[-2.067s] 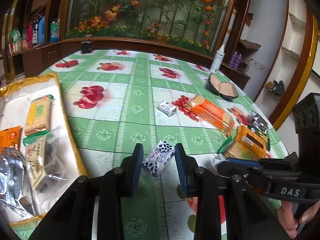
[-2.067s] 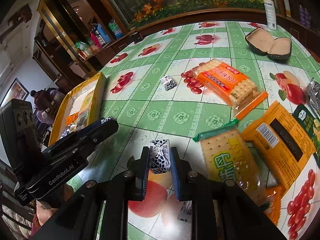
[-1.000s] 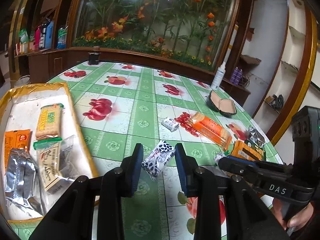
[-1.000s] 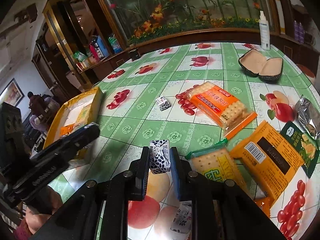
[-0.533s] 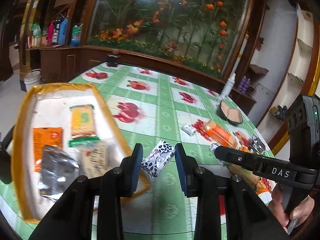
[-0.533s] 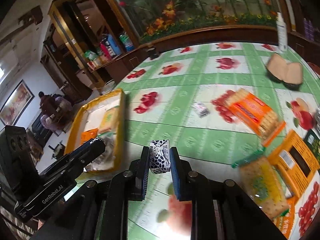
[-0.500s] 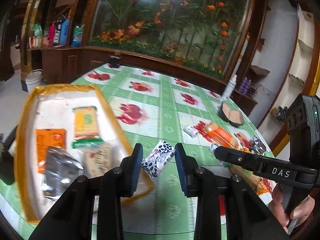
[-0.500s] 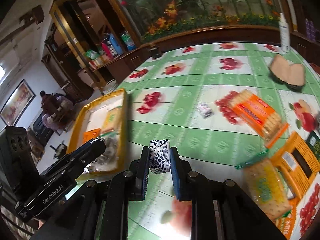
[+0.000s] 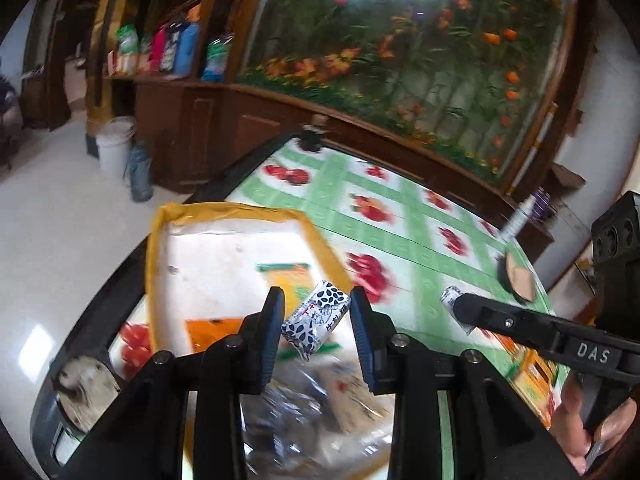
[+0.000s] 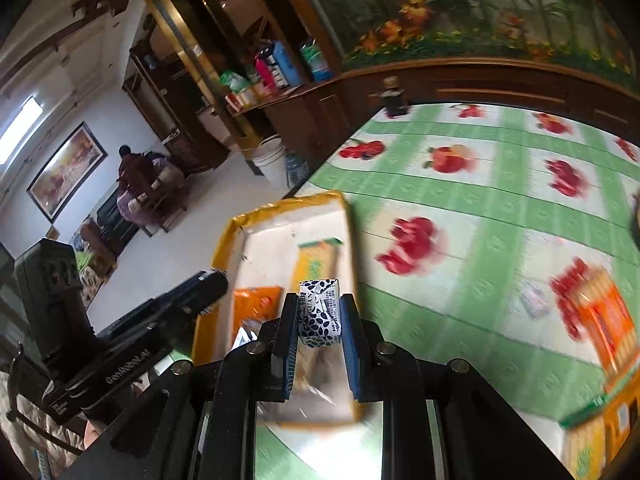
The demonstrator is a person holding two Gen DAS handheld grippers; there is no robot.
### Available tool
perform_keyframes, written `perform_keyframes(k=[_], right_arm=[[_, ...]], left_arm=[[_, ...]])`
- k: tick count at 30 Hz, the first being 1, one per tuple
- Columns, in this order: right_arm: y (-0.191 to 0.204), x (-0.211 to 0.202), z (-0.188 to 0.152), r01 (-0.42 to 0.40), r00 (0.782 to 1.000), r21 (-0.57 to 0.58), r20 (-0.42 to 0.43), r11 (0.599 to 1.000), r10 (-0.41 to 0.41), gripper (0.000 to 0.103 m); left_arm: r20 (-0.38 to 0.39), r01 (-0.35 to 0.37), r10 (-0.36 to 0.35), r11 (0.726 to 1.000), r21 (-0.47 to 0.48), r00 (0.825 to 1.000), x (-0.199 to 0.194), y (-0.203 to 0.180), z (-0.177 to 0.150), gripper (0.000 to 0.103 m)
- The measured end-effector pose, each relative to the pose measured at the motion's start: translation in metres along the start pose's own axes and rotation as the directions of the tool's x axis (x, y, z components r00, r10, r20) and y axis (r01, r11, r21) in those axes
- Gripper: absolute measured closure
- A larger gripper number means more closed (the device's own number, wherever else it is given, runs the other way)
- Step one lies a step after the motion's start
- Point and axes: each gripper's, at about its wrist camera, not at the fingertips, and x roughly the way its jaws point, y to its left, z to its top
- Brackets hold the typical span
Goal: Organize snacks
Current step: 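Carry the black-and-white candy packets in both tools over the cardboard tray, then open the left tool over the tray while the right tool releases its packet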
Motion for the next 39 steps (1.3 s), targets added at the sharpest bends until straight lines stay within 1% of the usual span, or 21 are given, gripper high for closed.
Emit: perform_keyframes(k=[5, 6, 10, 13, 15, 16, 19, 20, 22, 24, 26, 27, 32, 34, 37, 39], right_arm=[[0.017, 0.056, 0.027, -0.034, 0.996, 0.018, -0.081, 0.999, 0.035, 0.081], [0.02, 0.07, 0.031, -0.024, 0.995, 0.014, -0.093, 1.0, 0.025, 0.081], [0.02, 0.113, 0.044, -0.011, 0.991, 0.033, -0.132, 0.999, 0.015, 0.081], [0.014, 0.143, 0.051, 0.009, 0.986, 0.057, -0.164, 0.998, 0.0, 0.081], [0.011, 0.156, 0.053, 0.022, 0.984, 0.075, -0.176, 0.997, -0.009, 0.081], [0.01, 0.161, 0.055, 0.029, 0.983, 0.082, -0.181, 0.996, -0.014, 0.081], [0.011, 0.175, 0.058, 0.046, 0.982, 0.078, -0.189, 0.996, -0.03, 0.081], [0.013, 0.178, 0.058, 0.062, 0.981, 0.069, -0.187, 0.996, -0.048, 0.081], [0.015, 0.184, 0.058, 0.067, 0.98, 0.061, -0.194, 0.996, -0.054, 0.08], [0.016, 0.186, 0.056, 0.08, 0.979, 0.051, -0.192, 0.996, -0.068, 0.08], [0.018, 0.186, 0.055, 0.088, 0.979, 0.039, -0.186, 0.995, -0.079, 0.08], [0.018, 0.185, 0.055, 0.089, 0.98, 0.038, -0.183, 0.995, -0.08, 0.08], [0.013, 0.172, 0.054, 0.06, 0.986, 0.06, -0.157, 0.996, -0.05, 0.079], [0.01, 0.165, 0.055, 0.059, 0.987, 0.072, -0.151, 0.996, -0.047, 0.079], [0.004, 0.152, 0.052, 0.031, 0.99, 0.094, -0.139, 0.995, -0.018, 0.079], [-0.001, 0.14, 0.046, -0.002, 0.991, 0.115, -0.134, 0.993, 0.017, 0.079]], left_arm=[[-0.069, -0.053, 0.05, 0.998, -0.039, 0.996, 0.032, 0.028, 0.012, 0.071], [-0.086, -0.072, 0.067, 0.996, -0.051, 0.994, 0.041, 0.035, 0.013, 0.071], [-0.144, -0.096, 0.081, 0.99, -0.1, 0.986, 0.062, 0.051, 0.012, 0.072], [-0.18, -0.119, 0.096, 0.986, -0.117, 0.979, 0.072, 0.06, 0.009, 0.072], [-0.194, -0.129, 0.105, 0.985, -0.117, 0.975, 0.076, 0.062, 0.006, 0.071], [-0.193, -0.143, 0.12, 0.984, -0.111, 0.974, 0.076, 0.063, 0.005, 0.071], [-0.19, -0.13, 0.106, 0.984, -0.121, 0.976, 0.074, 0.065, 0.005, 0.071], [-0.19, -0.13, 0.106, 0.984, -0.121, 0.976, 0.074, 0.065, 0.005, 0.071], [-0.191, -0.13, 0.106, 0.984, -0.119, 0.976, 0.075, 0.065, 0.005, 0.069], [-0.188, -0.117, 0.093, 0.986, -0.118, 0.978, 0.075, 0.064, 0.006, 0.063], [-0.183, -0.111, 0.089, 0.987, -0.113, 0.979, 0.075, 0.062, 0.007, 0.054], [-0.18, -0.11, 0.089, 0.988, -0.112, 0.98, 0.074, 0.061, 0.007, 0.053], [-0.165, -0.107, 0.083, 0.984, -0.145, 0.983, 0.069, 0.066, 0.005, 0.051], [-0.154, -0.09, 0.064, 0.982, -0.167, 0.986, 0.063, 0.067, 0.003, 0.051], [-0.144, -0.076, 0.053, 0.984, -0.164, 0.988, 0.057, 0.06, 0.001, 0.051], [-0.134, -0.062, 0.042, 0.987, -0.15, 0.99, 0.051, 0.051, -0.001, 0.051]])
